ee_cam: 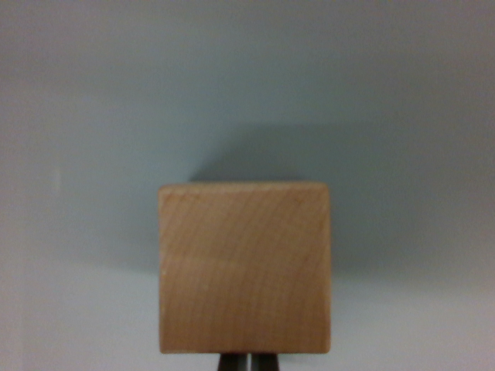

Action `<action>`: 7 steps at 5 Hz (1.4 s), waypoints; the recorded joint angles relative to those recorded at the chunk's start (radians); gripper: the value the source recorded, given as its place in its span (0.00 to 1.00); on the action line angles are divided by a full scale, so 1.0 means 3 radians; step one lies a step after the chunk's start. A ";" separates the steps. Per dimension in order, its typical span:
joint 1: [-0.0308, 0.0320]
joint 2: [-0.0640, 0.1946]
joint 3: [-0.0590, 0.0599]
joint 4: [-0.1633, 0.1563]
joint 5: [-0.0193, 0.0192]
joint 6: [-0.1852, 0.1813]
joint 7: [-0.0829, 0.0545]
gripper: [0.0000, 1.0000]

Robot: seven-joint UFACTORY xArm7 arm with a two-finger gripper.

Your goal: Push wooden cube

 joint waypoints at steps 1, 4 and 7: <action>0.0000 0.0000 0.0000 0.0000 0.0000 0.0000 0.0000 1.00; -0.0013 0.0193 -0.0033 0.0309 -0.0020 0.0119 -0.0048 1.00; -0.0019 0.0287 -0.0050 0.0461 -0.0030 0.0177 -0.0071 1.00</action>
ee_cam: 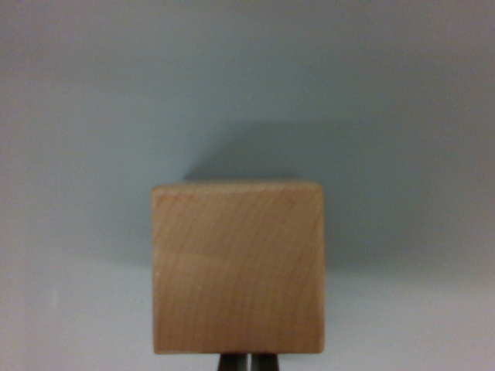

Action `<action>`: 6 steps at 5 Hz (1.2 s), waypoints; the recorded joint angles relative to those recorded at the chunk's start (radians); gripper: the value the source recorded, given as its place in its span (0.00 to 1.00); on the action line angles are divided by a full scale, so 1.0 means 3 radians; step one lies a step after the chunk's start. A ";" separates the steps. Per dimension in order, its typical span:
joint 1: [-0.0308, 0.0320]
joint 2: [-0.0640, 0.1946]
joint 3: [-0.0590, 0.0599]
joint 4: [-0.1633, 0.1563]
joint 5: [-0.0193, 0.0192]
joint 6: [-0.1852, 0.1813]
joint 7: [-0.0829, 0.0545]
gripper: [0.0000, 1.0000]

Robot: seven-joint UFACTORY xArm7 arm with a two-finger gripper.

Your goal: Push wooden cube

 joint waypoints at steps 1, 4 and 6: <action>-0.0006 0.0098 -0.0017 0.0157 -0.0010 0.0060 -0.0024 1.00; -0.0012 0.0188 -0.0033 0.0302 -0.0019 0.0116 -0.0047 1.00; -0.0018 0.0271 -0.0047 0.0435 -0.0028 0.0167 -0.0067 1.00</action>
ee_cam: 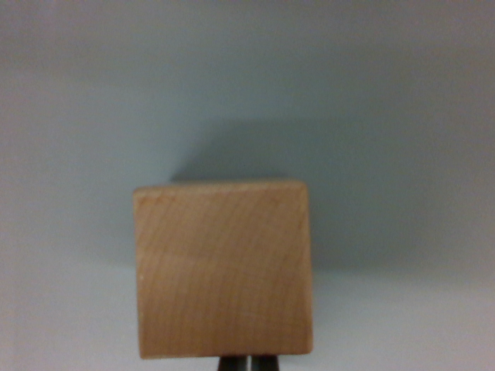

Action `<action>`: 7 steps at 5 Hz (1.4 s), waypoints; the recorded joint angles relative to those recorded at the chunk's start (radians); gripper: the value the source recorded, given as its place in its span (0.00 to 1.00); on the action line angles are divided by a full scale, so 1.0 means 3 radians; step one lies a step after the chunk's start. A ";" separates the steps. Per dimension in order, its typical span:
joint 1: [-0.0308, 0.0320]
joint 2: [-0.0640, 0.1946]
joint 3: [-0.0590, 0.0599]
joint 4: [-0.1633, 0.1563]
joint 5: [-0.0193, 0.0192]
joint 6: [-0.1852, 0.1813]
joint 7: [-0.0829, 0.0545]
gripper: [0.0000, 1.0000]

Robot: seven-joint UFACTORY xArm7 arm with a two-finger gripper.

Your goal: Push wooden cube

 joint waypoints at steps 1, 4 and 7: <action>-0.0004 0.0068 -0.0012 0.0109 -0.0007 0.0042 -0.0017 1.00; -0.0008 0.0125 -0.0022 0.0201 -0.0013 0.0077 -0.0031 1.00; -0.0012 0.0186 -0.0032 0.0299 -0.0019 0.0115 -0.0046 1.00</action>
